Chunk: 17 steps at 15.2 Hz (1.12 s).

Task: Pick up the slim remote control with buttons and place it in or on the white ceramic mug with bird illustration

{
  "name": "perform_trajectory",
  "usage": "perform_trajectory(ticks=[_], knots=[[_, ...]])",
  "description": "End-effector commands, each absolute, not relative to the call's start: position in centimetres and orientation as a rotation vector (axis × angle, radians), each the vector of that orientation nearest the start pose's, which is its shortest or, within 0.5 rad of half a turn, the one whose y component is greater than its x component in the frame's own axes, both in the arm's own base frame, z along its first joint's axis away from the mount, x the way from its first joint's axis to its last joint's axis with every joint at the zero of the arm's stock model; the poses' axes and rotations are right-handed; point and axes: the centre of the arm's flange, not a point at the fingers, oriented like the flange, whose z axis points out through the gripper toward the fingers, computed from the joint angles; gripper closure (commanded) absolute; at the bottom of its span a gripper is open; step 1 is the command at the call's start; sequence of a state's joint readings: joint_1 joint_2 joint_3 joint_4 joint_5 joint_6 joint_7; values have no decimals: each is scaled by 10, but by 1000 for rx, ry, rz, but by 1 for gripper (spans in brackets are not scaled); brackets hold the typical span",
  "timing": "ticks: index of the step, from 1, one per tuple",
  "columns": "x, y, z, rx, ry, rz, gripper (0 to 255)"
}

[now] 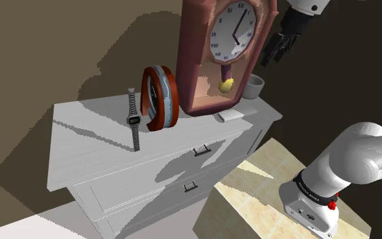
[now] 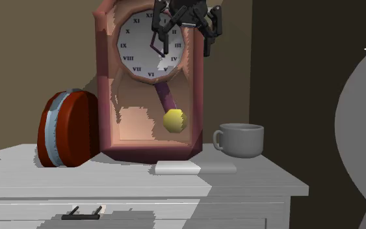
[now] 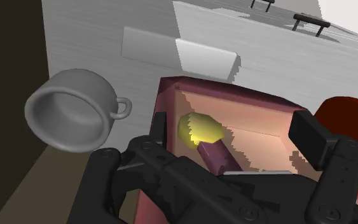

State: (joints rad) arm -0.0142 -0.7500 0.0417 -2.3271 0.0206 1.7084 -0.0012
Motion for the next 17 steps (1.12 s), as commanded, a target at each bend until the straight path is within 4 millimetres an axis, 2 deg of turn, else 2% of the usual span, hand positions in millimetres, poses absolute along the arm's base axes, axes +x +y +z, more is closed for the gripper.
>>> perform_trajectory(ticks=[1, 9, 17], knots=[[331, 15, 606, -3141, -28, -206, 0], [350, -22, 507, -3039, -789, -128, 0], [381, -50, 408, -2754, -1500, -43, 0]])
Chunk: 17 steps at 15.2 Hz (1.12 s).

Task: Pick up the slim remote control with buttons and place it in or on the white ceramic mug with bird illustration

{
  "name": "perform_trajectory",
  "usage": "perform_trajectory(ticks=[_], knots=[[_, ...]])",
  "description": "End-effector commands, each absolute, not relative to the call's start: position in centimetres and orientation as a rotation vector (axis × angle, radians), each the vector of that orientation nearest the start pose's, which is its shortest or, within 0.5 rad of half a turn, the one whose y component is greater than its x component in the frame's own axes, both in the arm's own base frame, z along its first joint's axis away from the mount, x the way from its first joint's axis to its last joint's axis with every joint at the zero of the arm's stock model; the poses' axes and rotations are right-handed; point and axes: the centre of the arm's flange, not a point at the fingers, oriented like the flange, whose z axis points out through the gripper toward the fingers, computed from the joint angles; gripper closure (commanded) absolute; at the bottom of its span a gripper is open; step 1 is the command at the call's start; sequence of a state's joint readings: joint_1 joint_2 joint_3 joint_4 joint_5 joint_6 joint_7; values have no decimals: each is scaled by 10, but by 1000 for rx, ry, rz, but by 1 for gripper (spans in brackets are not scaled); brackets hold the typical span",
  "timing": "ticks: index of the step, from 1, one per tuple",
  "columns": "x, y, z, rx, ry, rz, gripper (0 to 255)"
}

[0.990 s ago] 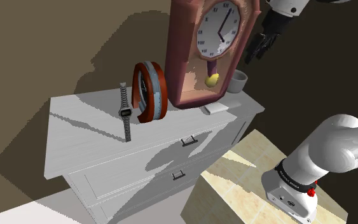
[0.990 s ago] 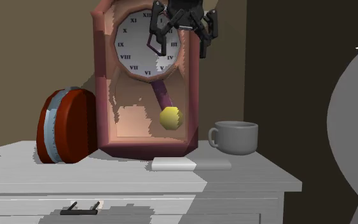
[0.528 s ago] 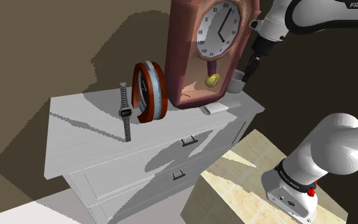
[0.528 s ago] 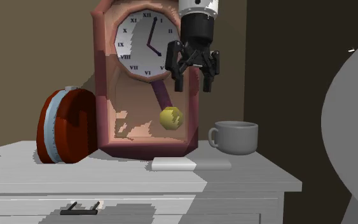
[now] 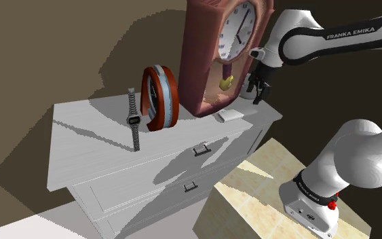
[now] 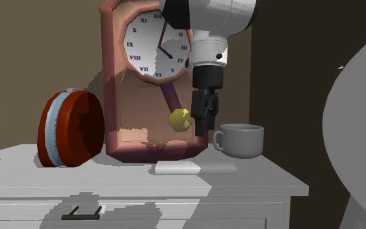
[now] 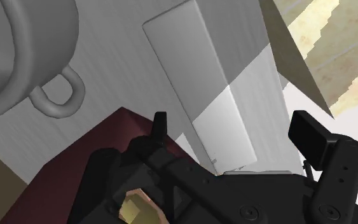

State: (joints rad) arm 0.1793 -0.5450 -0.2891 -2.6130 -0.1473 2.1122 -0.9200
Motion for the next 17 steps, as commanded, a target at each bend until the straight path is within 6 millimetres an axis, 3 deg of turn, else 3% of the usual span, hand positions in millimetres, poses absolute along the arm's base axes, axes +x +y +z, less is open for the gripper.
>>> perform_trajectory(ticks=[1, 3, 10, 17], knots=[[385, -53, 396, -2707, -1584, -32, 0], [393, -56, 373, -2614, -1730, -12, 0], [393, -56, 336, -2614, -1730, -12, 0], [393, -56, 333, -2614, -1730, -12, 0]])
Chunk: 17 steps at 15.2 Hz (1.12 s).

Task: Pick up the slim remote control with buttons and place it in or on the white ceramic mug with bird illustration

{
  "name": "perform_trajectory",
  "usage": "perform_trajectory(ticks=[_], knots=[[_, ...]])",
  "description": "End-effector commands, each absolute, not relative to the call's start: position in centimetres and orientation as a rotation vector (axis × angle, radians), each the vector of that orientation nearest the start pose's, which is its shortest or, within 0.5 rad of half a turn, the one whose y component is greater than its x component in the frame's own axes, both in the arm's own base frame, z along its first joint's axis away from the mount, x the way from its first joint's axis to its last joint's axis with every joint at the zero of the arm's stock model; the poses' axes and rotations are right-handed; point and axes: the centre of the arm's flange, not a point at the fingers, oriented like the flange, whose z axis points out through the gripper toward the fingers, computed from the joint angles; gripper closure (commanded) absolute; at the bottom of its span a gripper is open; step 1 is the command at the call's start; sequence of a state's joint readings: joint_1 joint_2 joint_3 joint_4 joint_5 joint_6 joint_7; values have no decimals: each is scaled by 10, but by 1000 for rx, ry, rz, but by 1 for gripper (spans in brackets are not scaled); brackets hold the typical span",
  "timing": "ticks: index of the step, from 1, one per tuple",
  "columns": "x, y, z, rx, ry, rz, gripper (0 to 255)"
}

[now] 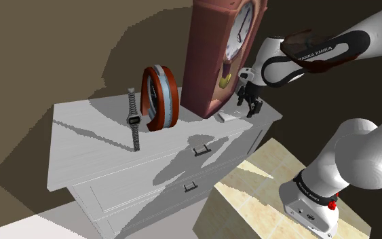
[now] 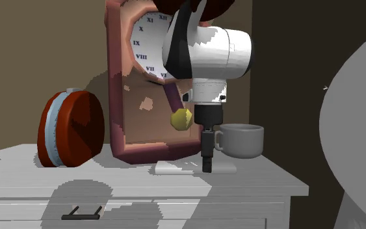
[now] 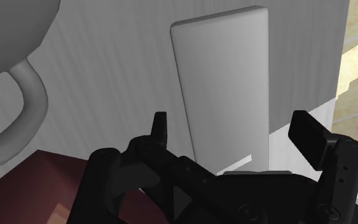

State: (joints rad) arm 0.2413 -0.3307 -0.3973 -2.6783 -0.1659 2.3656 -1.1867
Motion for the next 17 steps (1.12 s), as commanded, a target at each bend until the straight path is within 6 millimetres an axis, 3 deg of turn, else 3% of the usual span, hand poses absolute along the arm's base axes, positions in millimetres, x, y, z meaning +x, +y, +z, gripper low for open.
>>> perform_trajectory(ticks=[1, 2, 11, 17], knots=[[393, -56, 333, -2614, -1730, -12, 0], [393, -56, 333, -2614, -1730, -12, 255], [393, -56, 333, -2614, -1730, -12, 255], [393, -56, 365, -2614, -1730, -12, 255]])
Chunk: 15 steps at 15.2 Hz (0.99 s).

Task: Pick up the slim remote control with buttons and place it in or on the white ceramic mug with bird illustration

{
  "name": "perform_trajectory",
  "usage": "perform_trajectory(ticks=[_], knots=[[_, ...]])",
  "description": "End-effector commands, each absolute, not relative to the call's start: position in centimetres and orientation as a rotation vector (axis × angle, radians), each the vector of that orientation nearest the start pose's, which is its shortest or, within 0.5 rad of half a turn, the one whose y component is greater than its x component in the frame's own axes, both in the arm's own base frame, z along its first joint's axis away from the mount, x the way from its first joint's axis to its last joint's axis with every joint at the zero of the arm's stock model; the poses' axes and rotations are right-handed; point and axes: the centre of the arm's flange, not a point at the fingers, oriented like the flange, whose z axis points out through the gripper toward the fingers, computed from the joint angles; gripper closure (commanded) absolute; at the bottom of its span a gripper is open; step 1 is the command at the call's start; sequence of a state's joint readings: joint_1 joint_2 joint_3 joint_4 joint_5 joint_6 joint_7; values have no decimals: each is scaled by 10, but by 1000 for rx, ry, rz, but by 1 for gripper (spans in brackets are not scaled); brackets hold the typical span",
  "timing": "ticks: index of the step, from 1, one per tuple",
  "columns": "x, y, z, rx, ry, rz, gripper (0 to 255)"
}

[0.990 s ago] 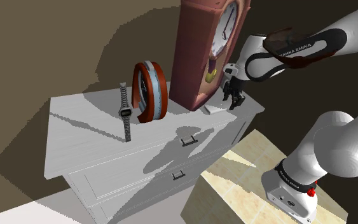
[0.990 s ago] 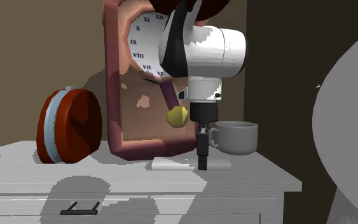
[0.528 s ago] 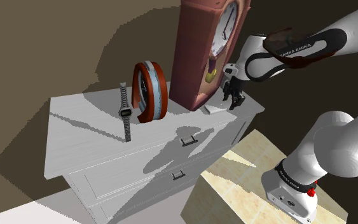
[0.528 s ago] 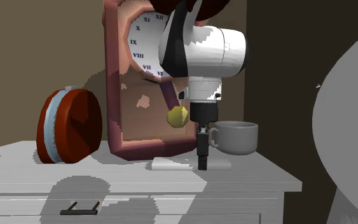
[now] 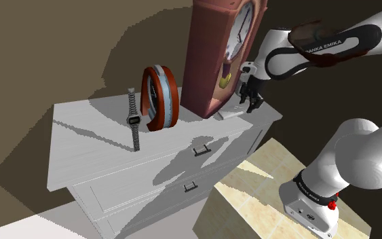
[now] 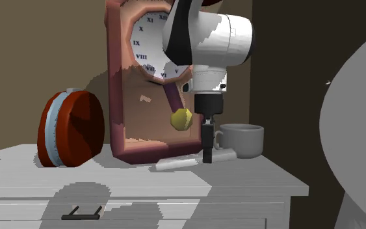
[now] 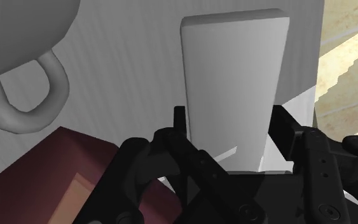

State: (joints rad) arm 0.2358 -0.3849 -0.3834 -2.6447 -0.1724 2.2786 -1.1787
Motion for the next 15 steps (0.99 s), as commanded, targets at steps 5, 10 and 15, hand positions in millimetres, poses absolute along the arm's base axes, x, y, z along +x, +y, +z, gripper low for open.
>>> perform_trajectory(ticks=[5, 10, 15], knots=[[393, -56, 391, -2614, -1730, -12, 255], [393, -56, 418, -2614, -1730, -12, 255], [393, -56, 444, -2614, -1730, -12, 255]])
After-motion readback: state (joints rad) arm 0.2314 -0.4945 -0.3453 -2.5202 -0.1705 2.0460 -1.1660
